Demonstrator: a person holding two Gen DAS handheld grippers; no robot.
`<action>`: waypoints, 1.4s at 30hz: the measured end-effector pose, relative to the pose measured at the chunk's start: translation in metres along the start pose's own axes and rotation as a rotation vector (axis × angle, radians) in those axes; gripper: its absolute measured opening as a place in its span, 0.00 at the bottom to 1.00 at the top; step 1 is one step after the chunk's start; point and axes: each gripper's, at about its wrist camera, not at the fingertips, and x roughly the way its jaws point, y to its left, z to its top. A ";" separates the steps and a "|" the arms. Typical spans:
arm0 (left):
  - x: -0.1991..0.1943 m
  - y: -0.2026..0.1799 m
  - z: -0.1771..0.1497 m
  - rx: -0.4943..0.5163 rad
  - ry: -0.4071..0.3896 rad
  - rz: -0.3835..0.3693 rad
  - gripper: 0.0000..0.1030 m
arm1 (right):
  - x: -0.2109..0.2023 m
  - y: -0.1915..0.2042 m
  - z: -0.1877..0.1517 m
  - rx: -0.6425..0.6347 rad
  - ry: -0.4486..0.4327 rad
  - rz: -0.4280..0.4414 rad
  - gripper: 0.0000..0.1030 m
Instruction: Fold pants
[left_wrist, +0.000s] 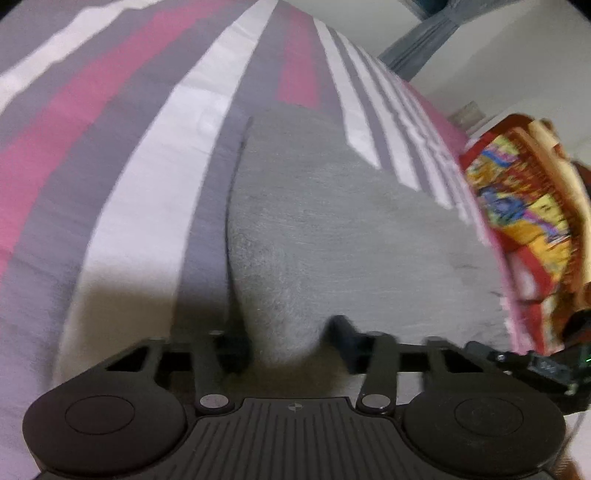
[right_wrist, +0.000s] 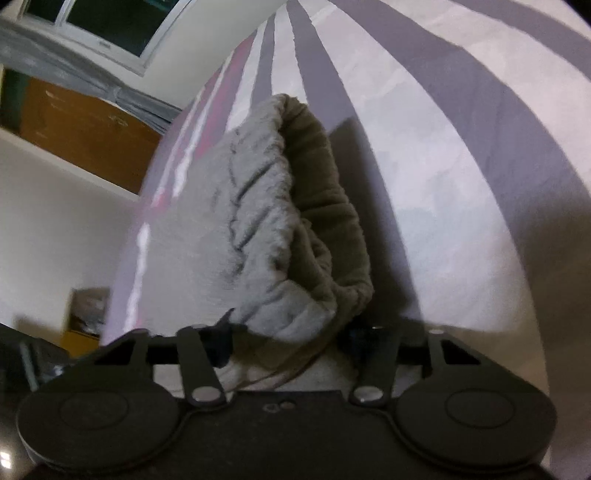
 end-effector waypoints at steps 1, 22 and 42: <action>-0.001 -0.002 0.000 -0.001 -0.004 -0.015 0.35 | -0.003 -0.002 0.003 -0.002 0.003 0.039 0.50; -0.041 -0.055 0.072 0.069 -0.291 -0.047 0.29 | -0.013 0.078 0.055 -0.067 -0.166 0.274 0.45; 0.092 -0.054 0.155 0.290 -0.242 0.374 0.63 | 0.082 0.026 0.099 -0.046 -0.154 -0.081 0.65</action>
